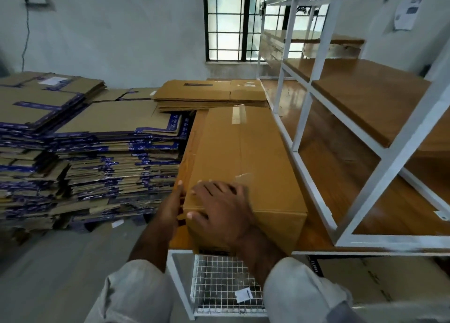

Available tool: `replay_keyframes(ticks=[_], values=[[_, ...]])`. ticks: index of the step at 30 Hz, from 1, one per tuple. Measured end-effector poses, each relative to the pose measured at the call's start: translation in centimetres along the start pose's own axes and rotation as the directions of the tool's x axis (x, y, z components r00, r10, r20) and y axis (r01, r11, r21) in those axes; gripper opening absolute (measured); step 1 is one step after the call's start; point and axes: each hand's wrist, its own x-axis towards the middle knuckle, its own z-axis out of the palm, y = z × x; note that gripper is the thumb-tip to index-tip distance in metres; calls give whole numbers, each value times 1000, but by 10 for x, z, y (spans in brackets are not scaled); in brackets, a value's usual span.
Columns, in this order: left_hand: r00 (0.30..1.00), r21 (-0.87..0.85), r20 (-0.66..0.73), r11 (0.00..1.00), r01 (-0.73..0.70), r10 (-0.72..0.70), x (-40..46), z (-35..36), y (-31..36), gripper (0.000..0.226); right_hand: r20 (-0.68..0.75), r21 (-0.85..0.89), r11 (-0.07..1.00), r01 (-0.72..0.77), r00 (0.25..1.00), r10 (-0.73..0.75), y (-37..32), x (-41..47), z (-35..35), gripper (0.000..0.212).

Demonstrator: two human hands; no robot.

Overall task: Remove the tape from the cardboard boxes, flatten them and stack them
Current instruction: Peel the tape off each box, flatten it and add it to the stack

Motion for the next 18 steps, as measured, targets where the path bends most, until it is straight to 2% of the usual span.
replay_keyframes(ticks=[1,3,5,6,8,9,11,13,15,16,18], values=[[998,40,-9,997,-63,64,-7,5,11,58,10,8,1000,-3,1000,3,1,1,-2,52],[953,163,52,939,-303,299,-19,17,34,39,26,1,1000,8,1000,-8,5,1,-3,53],[840,304,212,783,-542,499,-34,32,56,32,37,54,998,35,999,-37,8,0,-8,49],[798,351,299,717,-602,523,-38,39,64,34,49,164,986,25,998,-33,10,1,-13,46],[782,428,424,660,-618,457,-40,52,69,37,43,431,901,-55,998,40,20,6,-25,41],[780,465,430,629,-623,454,-36,56,67,38,-19,483,872,-73,995,93,31,10,-31,39],[749,566,404,500,-656,526,-33,60,59,37,-44,397,905,-152,982,184,65,17,-38,31],[714,669,403,348,-657,573,-28,61,53,39,99,223,945,-237,970,220,96,22,-42,37],[680,722,454,210,-659,576,-24,65,51,39,192,143,949,-281,949,252,114,23,-42,39],[675,738,470,167,-654,569,-22,66,50,38,196,134,949,-286,946,257,118,22,-40,37],[680,752,473,145,-643,560,-18,68,50,38,172,118,955,-274,952,252,118,21,-37,38]])
